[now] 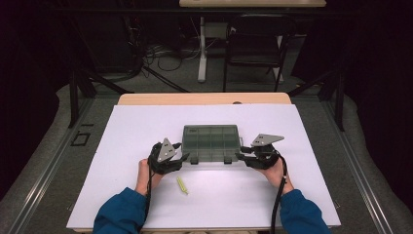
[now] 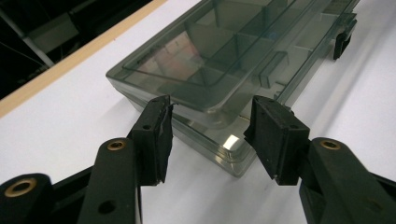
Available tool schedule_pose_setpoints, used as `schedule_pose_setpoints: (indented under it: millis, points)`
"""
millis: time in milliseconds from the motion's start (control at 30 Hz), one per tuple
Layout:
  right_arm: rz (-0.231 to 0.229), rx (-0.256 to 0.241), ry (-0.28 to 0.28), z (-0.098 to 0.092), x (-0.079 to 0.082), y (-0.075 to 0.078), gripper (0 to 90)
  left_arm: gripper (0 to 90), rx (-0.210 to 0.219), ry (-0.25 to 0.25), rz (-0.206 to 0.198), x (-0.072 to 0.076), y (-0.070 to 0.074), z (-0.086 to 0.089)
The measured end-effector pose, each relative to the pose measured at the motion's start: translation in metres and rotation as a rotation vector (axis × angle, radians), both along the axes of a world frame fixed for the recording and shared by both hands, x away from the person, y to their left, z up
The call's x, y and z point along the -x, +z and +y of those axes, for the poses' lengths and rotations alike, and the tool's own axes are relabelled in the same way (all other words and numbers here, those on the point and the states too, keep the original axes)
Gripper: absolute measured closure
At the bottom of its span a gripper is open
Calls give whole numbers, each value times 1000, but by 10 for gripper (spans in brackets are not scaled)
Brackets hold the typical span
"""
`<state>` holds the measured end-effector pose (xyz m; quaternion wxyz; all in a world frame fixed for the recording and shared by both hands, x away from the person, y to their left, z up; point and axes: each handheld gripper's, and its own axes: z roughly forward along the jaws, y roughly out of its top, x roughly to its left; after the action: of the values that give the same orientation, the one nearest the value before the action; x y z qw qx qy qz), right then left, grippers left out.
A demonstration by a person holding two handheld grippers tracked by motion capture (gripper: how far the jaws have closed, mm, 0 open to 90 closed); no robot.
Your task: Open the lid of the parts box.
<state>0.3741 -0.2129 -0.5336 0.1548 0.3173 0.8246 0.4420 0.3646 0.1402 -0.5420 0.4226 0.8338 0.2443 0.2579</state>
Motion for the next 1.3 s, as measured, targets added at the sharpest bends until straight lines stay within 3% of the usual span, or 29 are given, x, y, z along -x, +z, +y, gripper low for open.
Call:
schedule_pose_setpoints:
  millis: [200,333,433,767,1300]
  points:
    - [-9,-1,-3,0,1,1,639,510,-3,6,-45,1,1,-1]
    - [-17,6,-3,-2,1,2,610,517,-2,6,-50,2,1,-1]
    - [-58,12,-22,-3,2,3,569,525,0,7,-55,1,1,0]
    - [-177,66,-21,6,3,3,573,542,19,4,-56,0,2,2]
    - [-239,83,-50,10,5,11,600,549,33,14,-103,-3,8,2]
